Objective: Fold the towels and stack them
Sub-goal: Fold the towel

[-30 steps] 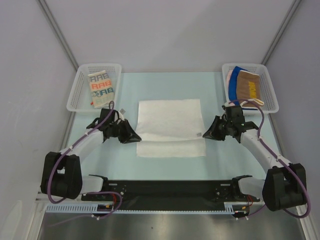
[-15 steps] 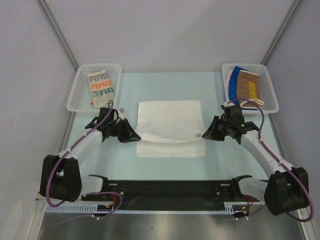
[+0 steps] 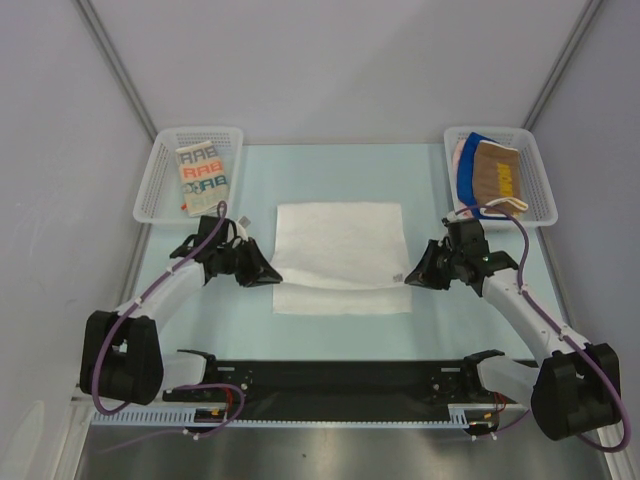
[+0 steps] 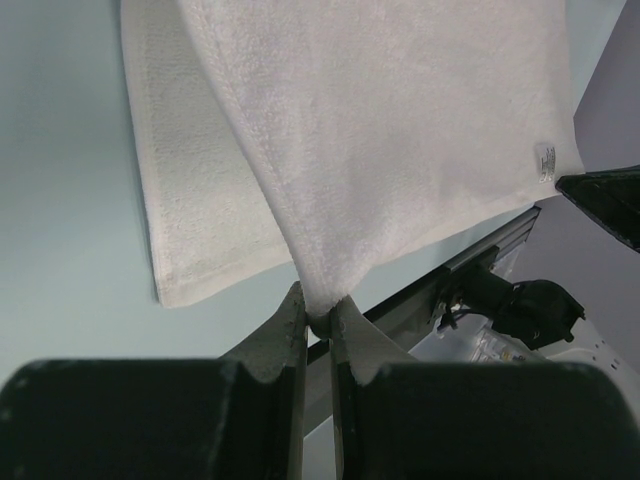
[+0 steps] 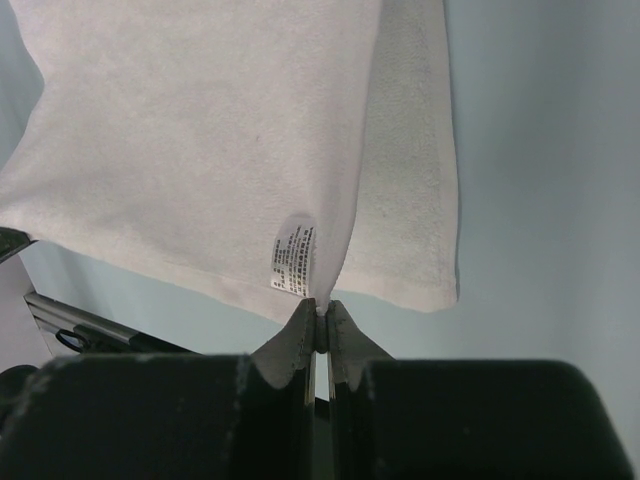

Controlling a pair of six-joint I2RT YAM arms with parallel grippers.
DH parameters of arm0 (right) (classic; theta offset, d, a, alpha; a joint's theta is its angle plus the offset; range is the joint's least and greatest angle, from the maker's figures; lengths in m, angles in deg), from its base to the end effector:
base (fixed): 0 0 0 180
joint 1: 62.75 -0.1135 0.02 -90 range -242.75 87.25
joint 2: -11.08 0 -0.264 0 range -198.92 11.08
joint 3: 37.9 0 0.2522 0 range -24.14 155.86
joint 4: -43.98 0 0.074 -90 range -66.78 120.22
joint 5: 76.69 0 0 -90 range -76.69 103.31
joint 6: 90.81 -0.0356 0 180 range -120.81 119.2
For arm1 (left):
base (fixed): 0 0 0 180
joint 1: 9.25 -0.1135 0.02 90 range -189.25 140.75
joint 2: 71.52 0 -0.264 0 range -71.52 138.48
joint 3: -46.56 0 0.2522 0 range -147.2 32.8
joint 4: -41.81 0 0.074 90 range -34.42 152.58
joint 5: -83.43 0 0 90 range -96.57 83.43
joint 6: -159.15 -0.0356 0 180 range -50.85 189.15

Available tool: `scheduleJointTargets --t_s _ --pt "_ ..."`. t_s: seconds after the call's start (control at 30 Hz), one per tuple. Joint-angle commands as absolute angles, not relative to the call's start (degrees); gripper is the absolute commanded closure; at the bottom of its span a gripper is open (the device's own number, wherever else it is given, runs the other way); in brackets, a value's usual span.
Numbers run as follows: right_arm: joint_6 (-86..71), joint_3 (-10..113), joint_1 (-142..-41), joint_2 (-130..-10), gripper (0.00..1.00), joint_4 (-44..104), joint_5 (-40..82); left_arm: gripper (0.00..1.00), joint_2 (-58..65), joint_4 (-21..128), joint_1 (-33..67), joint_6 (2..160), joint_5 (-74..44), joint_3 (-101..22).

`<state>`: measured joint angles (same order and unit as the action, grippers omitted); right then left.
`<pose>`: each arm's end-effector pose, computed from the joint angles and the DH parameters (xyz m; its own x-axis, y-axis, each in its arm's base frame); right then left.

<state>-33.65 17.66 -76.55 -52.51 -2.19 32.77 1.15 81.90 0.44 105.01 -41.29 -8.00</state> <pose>0.2062 0.0629 0.2275 -0.8864 0.3088 -0.3449 0.0792 0.8352 0.5442 0.2287 -0.0596 0.1994 -0.9333 -0.3291 -0.1435 -0.1389 0.6995 -0.7010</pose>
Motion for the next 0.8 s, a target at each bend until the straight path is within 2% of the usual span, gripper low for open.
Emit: scheduleJointTargets --t_s 0.0,0.5,0.77 --pt "-33.85 17.17 -76.72 -51.15 1.00 -2.39 32.12 1.00 -1.03 82.73 0.68 103.61 -42.34 -7.37" --pt "-35.08 11.46 -78.22 -51.58 1.00 1.03 32.47 0.99 -0.33 81.77 0.68 103.69 -42.60 -2.89" --pt "-35.52 7.77 -78.92 -54.92 1.00 5.16 32.21 0.95 2.66 79.13 0.77 103.87 -42.60 -0.34"
